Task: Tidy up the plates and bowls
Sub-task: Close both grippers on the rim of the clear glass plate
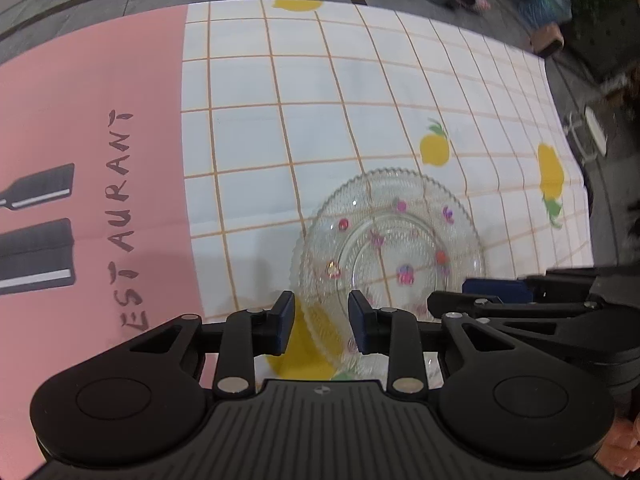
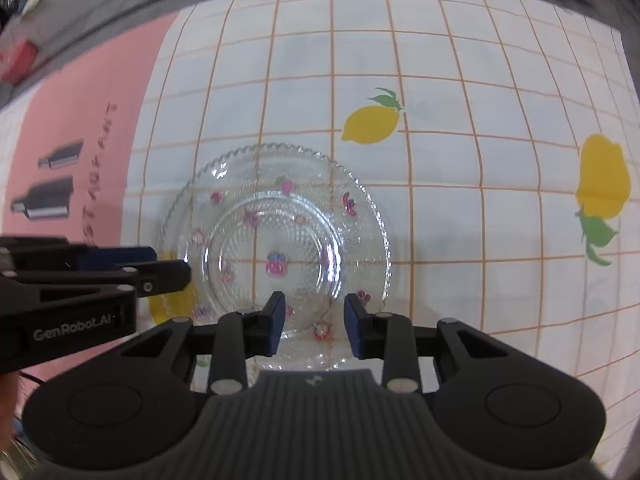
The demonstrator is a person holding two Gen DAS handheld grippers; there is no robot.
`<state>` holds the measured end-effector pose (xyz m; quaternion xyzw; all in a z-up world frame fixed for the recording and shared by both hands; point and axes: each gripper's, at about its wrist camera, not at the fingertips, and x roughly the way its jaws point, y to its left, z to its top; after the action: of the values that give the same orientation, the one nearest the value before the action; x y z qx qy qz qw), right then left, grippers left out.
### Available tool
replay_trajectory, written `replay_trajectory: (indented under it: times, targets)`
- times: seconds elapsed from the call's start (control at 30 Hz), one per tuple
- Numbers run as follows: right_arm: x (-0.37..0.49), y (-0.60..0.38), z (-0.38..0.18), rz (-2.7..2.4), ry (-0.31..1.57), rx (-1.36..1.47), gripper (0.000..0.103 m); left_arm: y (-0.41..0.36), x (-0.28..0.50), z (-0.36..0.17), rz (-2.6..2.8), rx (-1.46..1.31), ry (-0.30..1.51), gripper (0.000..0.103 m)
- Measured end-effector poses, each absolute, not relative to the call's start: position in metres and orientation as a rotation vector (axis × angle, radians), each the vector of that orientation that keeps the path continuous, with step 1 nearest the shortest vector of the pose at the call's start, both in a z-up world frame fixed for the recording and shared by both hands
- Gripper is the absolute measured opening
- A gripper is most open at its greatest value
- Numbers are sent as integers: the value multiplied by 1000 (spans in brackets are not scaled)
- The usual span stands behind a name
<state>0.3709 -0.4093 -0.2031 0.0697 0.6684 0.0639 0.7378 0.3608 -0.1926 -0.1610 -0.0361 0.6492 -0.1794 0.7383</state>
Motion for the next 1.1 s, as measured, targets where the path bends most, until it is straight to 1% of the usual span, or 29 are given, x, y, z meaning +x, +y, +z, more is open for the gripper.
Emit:
replay_trajectory:
  times: [0.07,0.13,0.17,0.23,0.37,0.4,0.47,0.73,0.83,0.93,1.03,1.1]
  targets:
    - [370,-415,-203,140,1453,182,28,-194,361,-166,-396,-88,1418,35]
    - [368,-421,-202,143,1443,222,25,-191,361,-162,-389,-88,1410,32]
    - [370,-421,-206,141,1442,240,22,-191,361,-164,-385,-92,1406,31]
    - [370,-426,-204,135,1442,256,22,-191,361,-165,-383,-100,1403,30]
    - [372,-436,-197,120,1408,255,26,-191,362,-168,-376,-102,1399,29]
    - [373,-438,-196,113,1404,253,30,-190,362,-167,-374,-105,1398,28]
    - [373,-442,-196,94,1407,252,32,-190,362,-167,-370,-106,1395,27]
    - [368,-442,-212,88,1435,271,32,-189,360,-167,-365,-107,1380,24]
    - [365,-440,-217,81,1430,265,24,-188,360,-166,-368,-113,1376,21]
    - [362,-442,-216,81,1412,276,23,-188,358,-165,-357,-118,1367,19]
    - [357,-445,-214,68,1399,281,18,-188,356,-165,-348,-121,1368,18]
    - [355,-445,-210,53,1392,268,11,-188,354,-163,-350,-110,1373,17]
